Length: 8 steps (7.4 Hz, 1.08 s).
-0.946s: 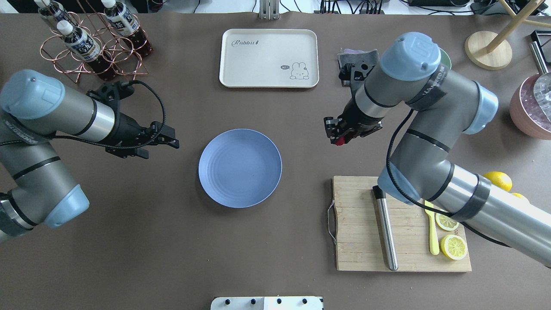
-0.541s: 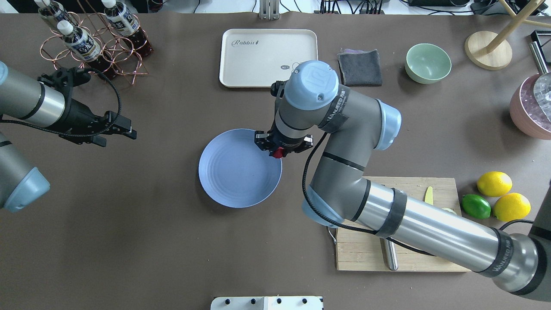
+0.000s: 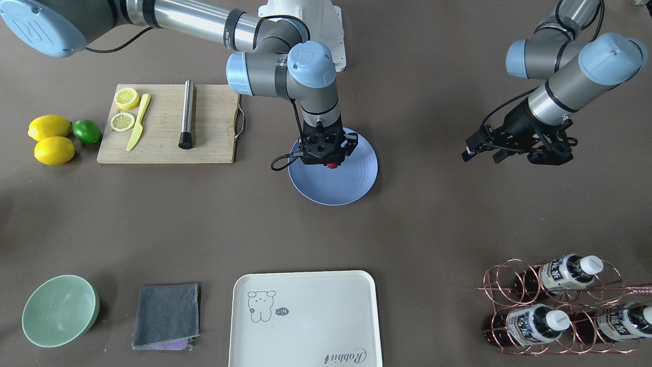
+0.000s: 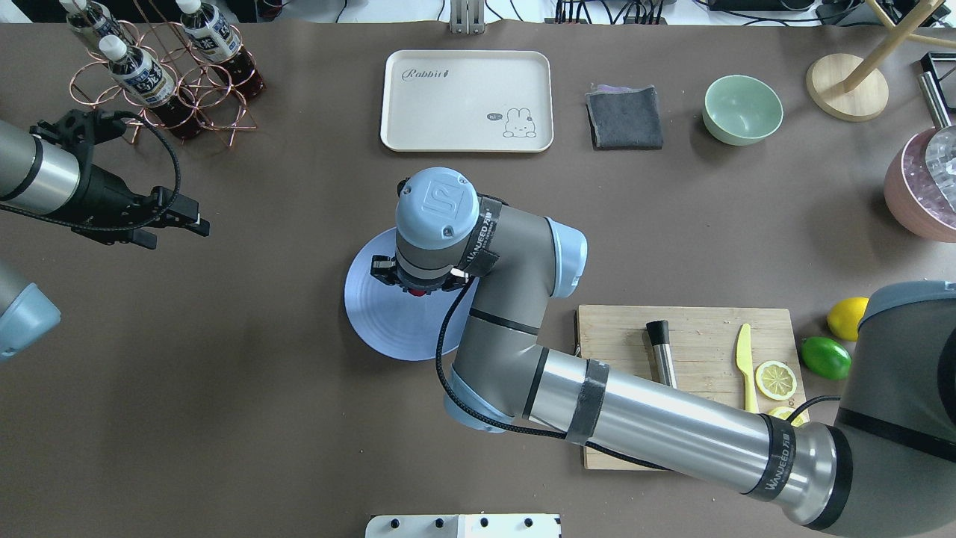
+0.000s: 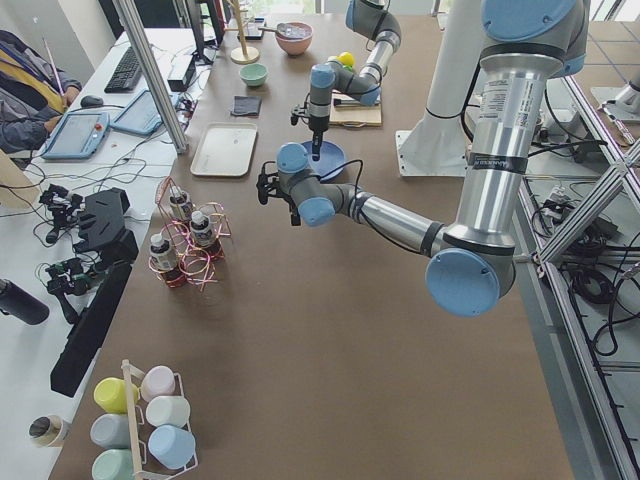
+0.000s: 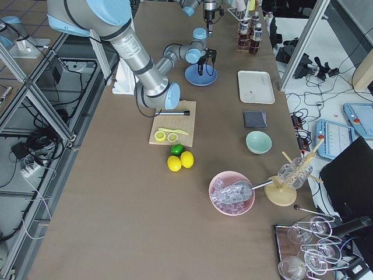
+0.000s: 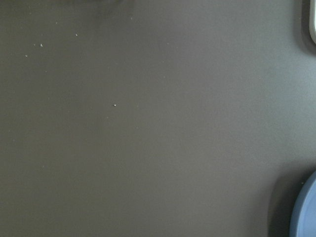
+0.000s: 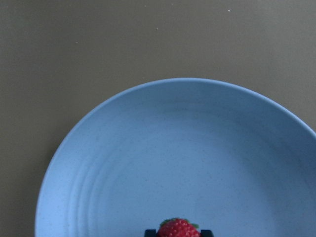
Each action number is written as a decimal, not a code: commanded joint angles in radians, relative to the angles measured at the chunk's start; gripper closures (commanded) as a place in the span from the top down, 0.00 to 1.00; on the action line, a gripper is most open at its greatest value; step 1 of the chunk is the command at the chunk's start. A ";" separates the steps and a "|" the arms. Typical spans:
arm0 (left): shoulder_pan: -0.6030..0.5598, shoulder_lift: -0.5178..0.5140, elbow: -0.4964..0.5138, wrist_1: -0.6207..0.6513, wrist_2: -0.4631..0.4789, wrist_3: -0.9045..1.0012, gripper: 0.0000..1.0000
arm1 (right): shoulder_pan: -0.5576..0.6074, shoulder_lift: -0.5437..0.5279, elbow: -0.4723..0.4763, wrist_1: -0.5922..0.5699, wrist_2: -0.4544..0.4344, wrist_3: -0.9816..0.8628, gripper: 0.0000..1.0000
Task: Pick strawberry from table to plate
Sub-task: 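Carry the strawberry over the blue plate with the right gripper while the left withdraws, then open the right gripper to release the strawberry onto the plate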
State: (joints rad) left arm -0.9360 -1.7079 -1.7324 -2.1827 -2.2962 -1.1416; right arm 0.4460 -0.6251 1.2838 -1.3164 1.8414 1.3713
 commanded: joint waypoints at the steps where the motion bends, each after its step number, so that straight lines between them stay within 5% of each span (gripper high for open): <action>1: -0.003 0.014 -0.001 -0.002 0.000 0.000 0.97 | -0.003 0.015 -0.023 0.006 -0.007 0.005 0.97; 3: -0.003 0.013 -0.003 0.001 -0.003 0.000 0.97 | 0.011 -0.007 0.011 -0.001 0.019 -0.004 1.00; 5: -0.045 0.011 -0.012 0.053 -0.044 0.034 0.97 | 0.130 -0.138 0.217 -0.119 0.154 -0.111 1.00; 7: -0.134 0.045 -0.077 0.252 -0.048 0.281 0.97 | 0.329 -0.407 0.455 -0.190 0.293 -0.391 1.00; 8: -0.208 0.077 -0.128 0.382 -0.049 0.451 0.97 | 0.491 -0.511 0.483 -0.190 0.426 -0.554 1.00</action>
State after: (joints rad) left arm -1.0638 -1.6647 -1.8021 -1.9501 -2.3426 -0.8833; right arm 0.7560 -0.9859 1.6860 -1.4909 2.1221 1.0164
